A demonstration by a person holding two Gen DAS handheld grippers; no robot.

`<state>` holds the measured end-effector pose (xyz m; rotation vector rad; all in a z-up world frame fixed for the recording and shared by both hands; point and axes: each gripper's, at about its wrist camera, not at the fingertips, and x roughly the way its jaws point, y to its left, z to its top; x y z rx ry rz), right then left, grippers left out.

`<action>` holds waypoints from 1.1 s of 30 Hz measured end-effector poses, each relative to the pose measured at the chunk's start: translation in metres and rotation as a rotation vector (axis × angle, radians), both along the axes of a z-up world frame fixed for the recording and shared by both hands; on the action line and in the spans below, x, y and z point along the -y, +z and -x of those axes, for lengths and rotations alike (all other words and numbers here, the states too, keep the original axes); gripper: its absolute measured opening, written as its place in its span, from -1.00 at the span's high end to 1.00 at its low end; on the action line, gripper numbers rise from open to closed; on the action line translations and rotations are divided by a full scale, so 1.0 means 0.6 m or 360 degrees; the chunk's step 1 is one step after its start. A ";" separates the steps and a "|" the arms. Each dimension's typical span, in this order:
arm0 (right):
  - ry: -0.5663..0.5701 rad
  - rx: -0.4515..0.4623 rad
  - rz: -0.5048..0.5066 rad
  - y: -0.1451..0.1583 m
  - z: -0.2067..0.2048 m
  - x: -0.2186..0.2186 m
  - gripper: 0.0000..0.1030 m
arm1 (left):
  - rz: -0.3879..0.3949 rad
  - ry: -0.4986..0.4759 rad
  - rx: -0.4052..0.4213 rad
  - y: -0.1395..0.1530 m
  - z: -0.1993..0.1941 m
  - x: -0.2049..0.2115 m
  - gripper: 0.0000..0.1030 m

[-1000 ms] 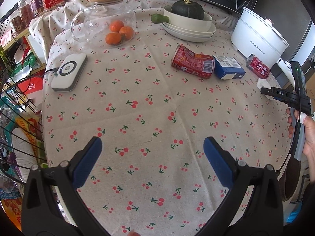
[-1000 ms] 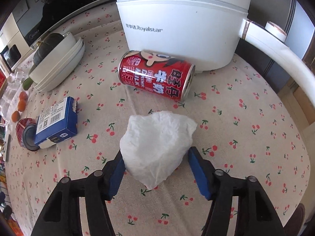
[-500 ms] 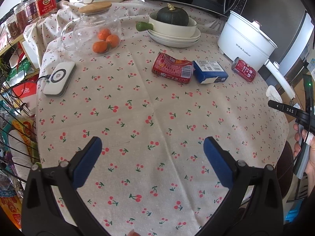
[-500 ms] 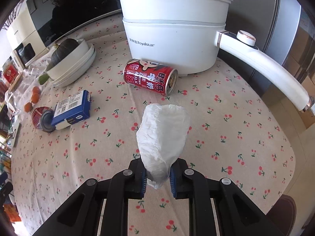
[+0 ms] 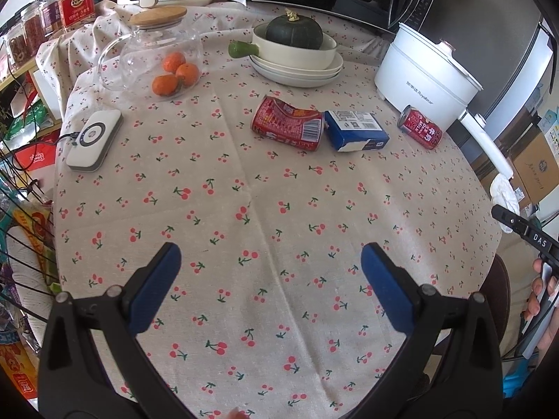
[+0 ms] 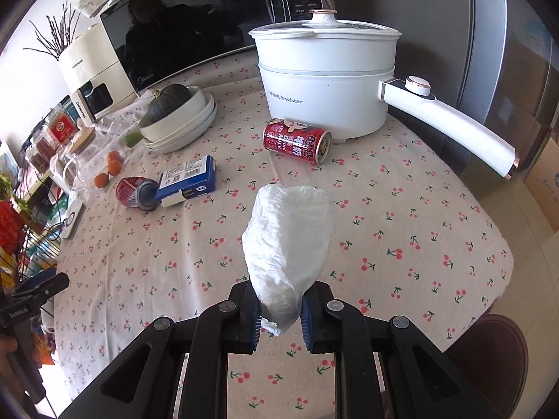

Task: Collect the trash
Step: 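Grasp the crumpled red can with the left gripper while the right holds the tissue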

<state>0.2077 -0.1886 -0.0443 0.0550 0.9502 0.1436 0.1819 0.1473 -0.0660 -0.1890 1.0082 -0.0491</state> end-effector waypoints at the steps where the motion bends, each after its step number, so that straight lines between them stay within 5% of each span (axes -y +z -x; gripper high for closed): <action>1: 0.0007 0.0002 0.0005 0.000 0.001 -0.001 0.64 | 0.0016 -0.0007 0.0002 0.001 -0.002 0.000 -0.99; 5: 0.0006 -0.0001 -0.0013 0.000 0.001 0.007 0.64 | 0.0046 -0.0065 0.0017 0.006 -0.029 0.010 -0.99; 8: 0.0021 -0.0015 -0.0011 -0.006 -0.006 0.011 0.64 | -0.0088 -0.0164 0.0070 0.010 -0.071 0.026 -0.99; 10: 0.0042 -0.0032 0.0001 -0.013 -0.011 0.011 0.64 | -0.0147 -0.0089 0.0031 -0.002 -0.111 0.022 -0.99; 14: 0.0096 -0.0065 0.0056 -0.033 -0.024 0.011 0.64 | -0.0030 0.0025 0.0005 -0.024 -0.184 0.021 -0.97; 20: 0.0056 -0.0105 0.0023 -0.050 -0.044 0.042 0.64 | -0.0273 -0.0147 -0.0034 -0.059 -0.262 0.059 -0.97; 24: 0.0043 -0.0125 0.0039 -0.060 -0.054 0.056 0.64 | -0.0314 -0.0222 -0.0012 -0.072 -0.280 0.064 -0.96; 27: 0.0015 -0.0156 0.0033 -0.072 -0.059 0.067 0.64 | -0.0258 -0.0214 -0.0049 -0.084 -0.285 0.055 -0.63; 33: -0.0009 -0.0148 0.0014 -0.062 -0.042 0.073 0.64 | -0.0188 -0.0183 0.0014 -0.065 -0.228 0.043 -0.63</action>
